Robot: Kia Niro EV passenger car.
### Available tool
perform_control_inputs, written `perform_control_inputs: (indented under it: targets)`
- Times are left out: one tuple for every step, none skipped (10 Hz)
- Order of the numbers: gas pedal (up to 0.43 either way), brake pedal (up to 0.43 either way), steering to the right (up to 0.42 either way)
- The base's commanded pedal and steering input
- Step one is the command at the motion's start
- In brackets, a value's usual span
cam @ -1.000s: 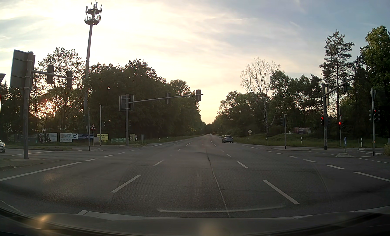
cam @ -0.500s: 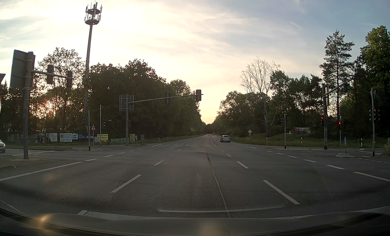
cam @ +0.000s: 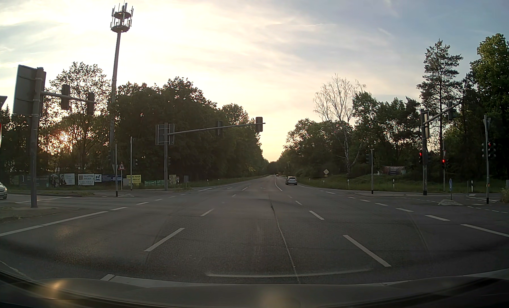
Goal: Follow the waypoints while adhering to traffic rules and regulations
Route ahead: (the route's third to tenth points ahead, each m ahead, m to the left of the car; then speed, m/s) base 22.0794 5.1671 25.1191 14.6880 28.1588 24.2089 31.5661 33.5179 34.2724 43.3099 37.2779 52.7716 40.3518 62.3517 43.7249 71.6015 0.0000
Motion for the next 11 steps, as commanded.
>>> perform_control_inputs:
  targets:
    - [0.000,0.378,0.001]
    - [0.000,0.378,0.001]
    - [0.000,0.378,0.001]
    - [0.000,0.384,0.001]
    - [0.000,0.378,0.001]
    - [0.000,0.378,0.001]
    - [0.000,0.384,0.001]
    - [0.000,0.378,0.001]
    - [0.000,0.378,0.001]
    - [0.000,0.378,0.001]
    - [0.000,0.378,0.001]
